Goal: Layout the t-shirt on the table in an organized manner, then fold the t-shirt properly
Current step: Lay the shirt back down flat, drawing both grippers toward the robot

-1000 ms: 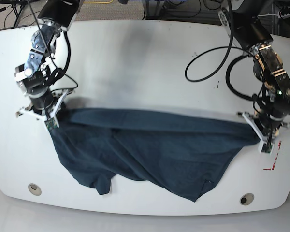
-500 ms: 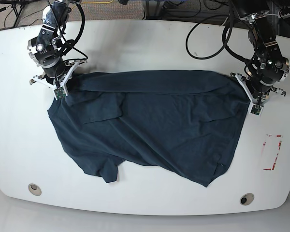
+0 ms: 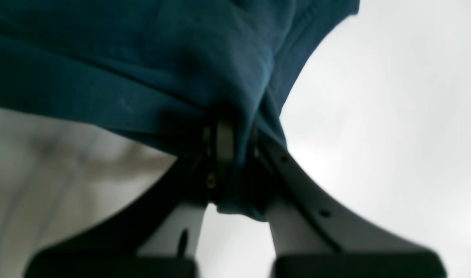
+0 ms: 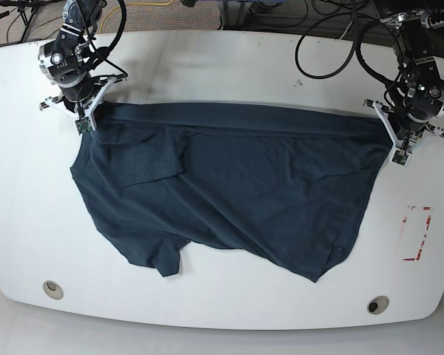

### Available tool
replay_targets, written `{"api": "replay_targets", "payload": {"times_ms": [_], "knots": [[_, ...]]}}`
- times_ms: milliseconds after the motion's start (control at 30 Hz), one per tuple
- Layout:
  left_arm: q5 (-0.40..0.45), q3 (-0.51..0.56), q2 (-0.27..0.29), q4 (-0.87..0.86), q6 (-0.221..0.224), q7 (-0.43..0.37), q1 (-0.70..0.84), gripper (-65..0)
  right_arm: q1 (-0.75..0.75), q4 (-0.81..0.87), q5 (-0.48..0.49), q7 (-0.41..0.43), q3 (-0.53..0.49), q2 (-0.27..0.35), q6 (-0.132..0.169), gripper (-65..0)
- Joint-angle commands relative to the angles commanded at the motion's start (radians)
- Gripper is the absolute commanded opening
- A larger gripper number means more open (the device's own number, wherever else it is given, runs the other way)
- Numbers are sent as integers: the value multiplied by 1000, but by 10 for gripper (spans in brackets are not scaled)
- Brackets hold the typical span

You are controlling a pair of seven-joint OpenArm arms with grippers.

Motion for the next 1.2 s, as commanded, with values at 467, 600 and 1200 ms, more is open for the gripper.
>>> {"api": "replay_targets", "payload": {"times_ms": [467, 600, 1200], "knots": [[5, -40, 0, 0, -61, 0, 52, -650, -89, 0, 0, 0, -3, -2, 0, -623], [5, -60, 2, 0, -69, 0, 60, -650, -104, 0, 2, 0, -5, -2, 0, -623], [-2, -63, 25, 6, -95, 0, 34, -650, -81, 2, 2, 2, -6, -2, 0, -628]]}}
